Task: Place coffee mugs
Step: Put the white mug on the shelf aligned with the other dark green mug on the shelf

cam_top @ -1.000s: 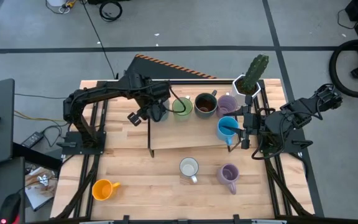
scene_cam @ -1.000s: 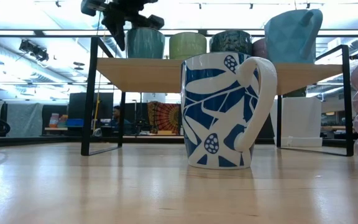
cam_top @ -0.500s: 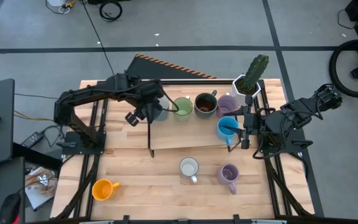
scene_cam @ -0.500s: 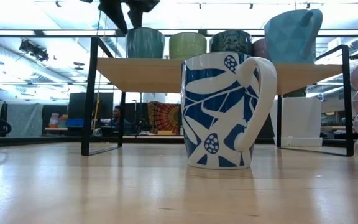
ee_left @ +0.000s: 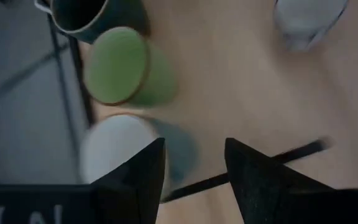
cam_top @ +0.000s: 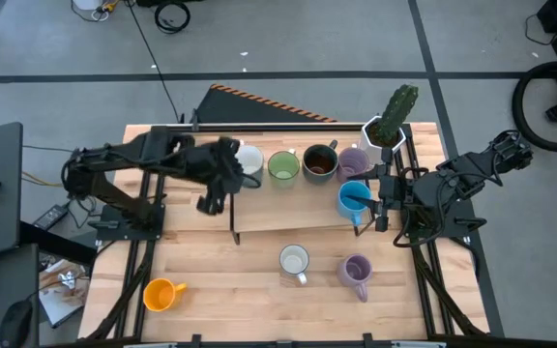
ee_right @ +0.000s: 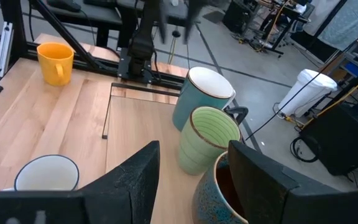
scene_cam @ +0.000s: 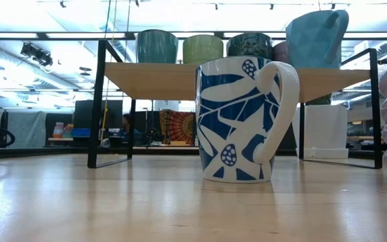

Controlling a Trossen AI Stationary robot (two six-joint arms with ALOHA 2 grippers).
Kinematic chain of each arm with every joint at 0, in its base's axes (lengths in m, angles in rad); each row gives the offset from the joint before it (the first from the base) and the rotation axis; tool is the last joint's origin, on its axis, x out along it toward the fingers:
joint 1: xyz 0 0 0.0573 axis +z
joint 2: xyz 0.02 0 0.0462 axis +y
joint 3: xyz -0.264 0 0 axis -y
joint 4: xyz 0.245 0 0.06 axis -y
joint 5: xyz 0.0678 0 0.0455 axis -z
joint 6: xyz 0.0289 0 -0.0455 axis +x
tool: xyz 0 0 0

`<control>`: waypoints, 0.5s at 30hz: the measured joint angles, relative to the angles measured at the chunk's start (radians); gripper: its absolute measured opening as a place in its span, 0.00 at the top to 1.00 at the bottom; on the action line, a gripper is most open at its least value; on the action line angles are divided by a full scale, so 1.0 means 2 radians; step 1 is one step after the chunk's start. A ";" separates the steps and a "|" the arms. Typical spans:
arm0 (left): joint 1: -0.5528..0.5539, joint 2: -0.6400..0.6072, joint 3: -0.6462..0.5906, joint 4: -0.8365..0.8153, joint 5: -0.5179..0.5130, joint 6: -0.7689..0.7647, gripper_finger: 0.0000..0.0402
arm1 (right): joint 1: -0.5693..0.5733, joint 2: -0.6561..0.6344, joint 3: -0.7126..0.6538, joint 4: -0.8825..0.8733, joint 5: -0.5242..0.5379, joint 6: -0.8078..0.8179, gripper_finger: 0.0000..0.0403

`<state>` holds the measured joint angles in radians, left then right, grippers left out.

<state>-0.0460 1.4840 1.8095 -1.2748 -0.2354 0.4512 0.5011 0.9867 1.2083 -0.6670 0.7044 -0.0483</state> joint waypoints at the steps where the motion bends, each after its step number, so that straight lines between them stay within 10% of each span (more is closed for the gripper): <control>1: -0.009 -0.001 0.000 0.000 0.001 -0.039 0.57 | 0.000 0.000 0.000 0.000 0.000 0.000 0.51; 7: -0.058 0.000 0.000 -0.046 0.018 -0.247 0.57 | 0.000 0.007 0.000 0.002 -0.014 0.045 0.51; 15: -0.149 -0.032 -0.087 -0.012 -0.045 -0.287 0.59 | 0.014 0.088 0.011 0.023 -0.010 0.063 0.52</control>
<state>-0.3448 1.4195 1.6365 -1.2981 -0.3249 -0.1235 0.5300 1.1626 1.2310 -0.6213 0.6845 0.0785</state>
